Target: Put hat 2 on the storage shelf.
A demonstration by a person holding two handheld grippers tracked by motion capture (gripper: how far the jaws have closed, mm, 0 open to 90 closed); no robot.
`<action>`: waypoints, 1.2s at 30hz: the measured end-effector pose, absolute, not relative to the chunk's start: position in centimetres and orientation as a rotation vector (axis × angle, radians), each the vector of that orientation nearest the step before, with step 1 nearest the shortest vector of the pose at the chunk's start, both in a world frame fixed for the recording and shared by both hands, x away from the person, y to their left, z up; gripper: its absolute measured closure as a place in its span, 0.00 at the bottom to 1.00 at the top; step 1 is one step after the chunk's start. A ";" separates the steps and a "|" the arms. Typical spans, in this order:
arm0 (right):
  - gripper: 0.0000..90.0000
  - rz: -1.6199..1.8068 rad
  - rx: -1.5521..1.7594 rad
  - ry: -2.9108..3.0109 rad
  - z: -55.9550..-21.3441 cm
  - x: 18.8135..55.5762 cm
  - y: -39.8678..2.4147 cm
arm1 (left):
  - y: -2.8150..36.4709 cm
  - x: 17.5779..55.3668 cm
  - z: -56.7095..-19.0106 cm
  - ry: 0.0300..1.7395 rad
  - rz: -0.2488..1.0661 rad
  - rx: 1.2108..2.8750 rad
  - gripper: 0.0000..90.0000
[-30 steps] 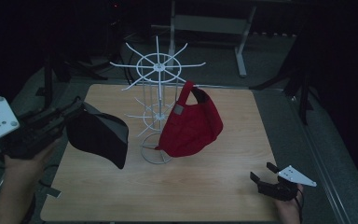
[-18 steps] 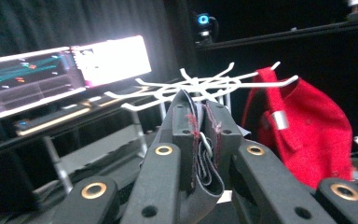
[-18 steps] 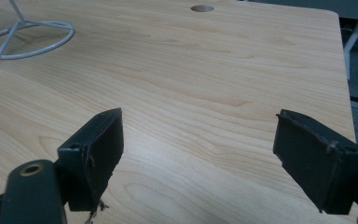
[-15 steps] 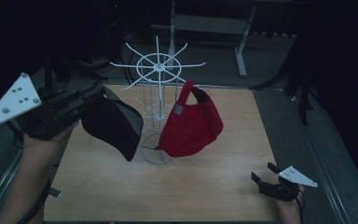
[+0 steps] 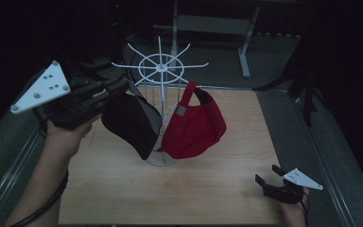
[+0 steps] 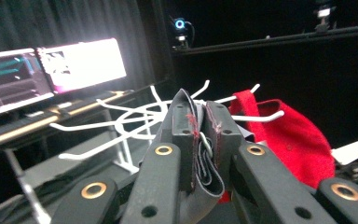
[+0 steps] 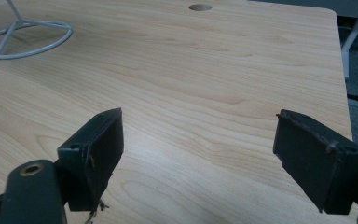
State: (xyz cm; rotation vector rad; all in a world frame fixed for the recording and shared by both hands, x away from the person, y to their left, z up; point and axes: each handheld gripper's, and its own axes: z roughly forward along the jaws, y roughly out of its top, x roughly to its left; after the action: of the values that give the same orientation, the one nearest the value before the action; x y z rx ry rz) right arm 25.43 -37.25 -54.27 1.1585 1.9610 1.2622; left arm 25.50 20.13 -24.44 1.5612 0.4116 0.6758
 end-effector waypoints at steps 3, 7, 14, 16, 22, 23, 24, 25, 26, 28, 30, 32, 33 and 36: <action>0.18 1.261 1.160 1.964 -54.4 25.5 -37.3 | 19.7 25.4 -24.5 0.405 0.646 1.560 0.93; 0.18 1.261 1.160 1.963 -54.3 25.5 -37.3 | 19.0 25.0 -24.7 0.386 0.628 1.580 0.93; 0.18 1.264 1.159 1.967 -54.3 25.5 -37.2 | 18.1 24.6 -26.0 0.380 0.630 1.618 0.93; 0.18 1.268 1.161 1.963 -54.2 25.5 -37.3 | 18.1 24.6 -26.2 0.378 0.625 1.624 0.93; 0.18 1.277 1.172 1.963 -54.2 25.5 -37.3 | 17.9 24.4 -27.8 0.388 0.649 1.659 0.92; 0.18 1.276 1.170 1.965 -54.2 25.5 -37.3 | 17.9 24.3 -27.9 0.393 0.656 1.652 0.92; 0.18 1.274 1.165 1.964 -54.2 25.5 -37.3 | 17.9 24.3 -27.9 0.393 0.656 1.652 0.92; 0.18 1.276 1.164 1.965 -54.2 25.5 -37.3 | 18.0 24.3 -28.0 0.402 0.660 1.647 0.91; 0.18 1.276 1.164 1.965 -54.2 25.5 -37.3 | 18.0 24.3 -28.0 0.402 0.660 1.647 0.90; 0.18 1.279 1.168 1.962 -54.2 25.5 -37.3 | 18.3 24.3 -28.2 0.407 0.639 1.636 0.85; 0.18 1.280 1.166 1.961 -54.2 25.5 -37.3 | 18.5 24.3 -28.4 0.414 0.631 1.629 0.79; 0.18 1.282 1.166 1.961 -54.2 25.5 -37.3 | 18.8 24.3 -28.7 0.419 0.621 1.625 0.75; 0.18 1.285 1.165 1.959 -54.2 25.5 -37.4 | 19.1 24.2 -28.9 0.429 0.610 1.617 0.72; 0.18 1.285 1.162 1.960 -54.1 25.5 -37.3 | 19.4 24.1 -29.1 0.437 0.606 1.609 0.69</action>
State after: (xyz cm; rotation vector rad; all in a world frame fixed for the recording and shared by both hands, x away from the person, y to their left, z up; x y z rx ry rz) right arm 25.46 -37.31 -54.14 1.1622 1.9596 1.2846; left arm 24.13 19.44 -29.08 1.6095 0.4368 0.6056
